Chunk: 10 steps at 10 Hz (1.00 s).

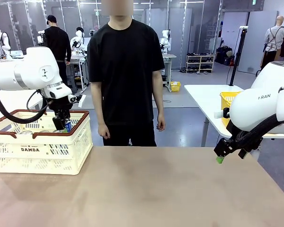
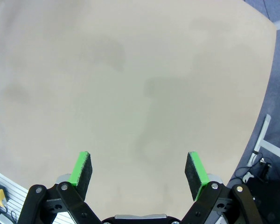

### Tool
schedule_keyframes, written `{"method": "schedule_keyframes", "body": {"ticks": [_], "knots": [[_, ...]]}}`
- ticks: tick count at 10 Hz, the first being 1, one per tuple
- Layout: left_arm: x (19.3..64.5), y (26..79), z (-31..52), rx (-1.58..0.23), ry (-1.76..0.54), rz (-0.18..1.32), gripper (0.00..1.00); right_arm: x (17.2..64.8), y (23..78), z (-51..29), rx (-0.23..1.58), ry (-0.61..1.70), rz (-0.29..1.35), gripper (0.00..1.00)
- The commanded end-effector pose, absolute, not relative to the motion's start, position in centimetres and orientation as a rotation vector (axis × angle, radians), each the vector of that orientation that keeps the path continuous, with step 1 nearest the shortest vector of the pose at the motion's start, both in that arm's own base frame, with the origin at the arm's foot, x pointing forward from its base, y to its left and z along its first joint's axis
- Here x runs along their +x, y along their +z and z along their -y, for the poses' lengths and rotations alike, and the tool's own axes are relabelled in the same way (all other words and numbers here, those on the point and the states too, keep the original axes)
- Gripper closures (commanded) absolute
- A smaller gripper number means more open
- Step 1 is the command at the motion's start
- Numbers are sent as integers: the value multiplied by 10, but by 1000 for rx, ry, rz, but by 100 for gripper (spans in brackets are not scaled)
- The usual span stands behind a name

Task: Place the drinks into the Shopping basket.
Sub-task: Pick up one drink and place it into the Shopping basket.

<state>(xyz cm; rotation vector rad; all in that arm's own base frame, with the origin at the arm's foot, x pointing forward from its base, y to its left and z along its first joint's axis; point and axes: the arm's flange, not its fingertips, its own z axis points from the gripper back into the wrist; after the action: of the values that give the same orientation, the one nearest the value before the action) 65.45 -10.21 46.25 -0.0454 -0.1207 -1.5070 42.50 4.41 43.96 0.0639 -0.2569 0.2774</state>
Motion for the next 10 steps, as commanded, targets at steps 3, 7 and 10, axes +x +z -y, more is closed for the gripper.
{"method": "schedule_keyframes", "body": {"ticks": [3, 7, 10], "knots": [[658, 446, 103, -54, -1530, 143, 41, 425, 439, -43, 72, 292, 259, 0], [660, 434, 98, -40, -1561, 137, 41, 425, 439, -43, 72, 292, 259, 0], [663, 425, 89, -13, -1609, 122, 41, 425, 439, -43, 72, 292, 259, 0]]}}
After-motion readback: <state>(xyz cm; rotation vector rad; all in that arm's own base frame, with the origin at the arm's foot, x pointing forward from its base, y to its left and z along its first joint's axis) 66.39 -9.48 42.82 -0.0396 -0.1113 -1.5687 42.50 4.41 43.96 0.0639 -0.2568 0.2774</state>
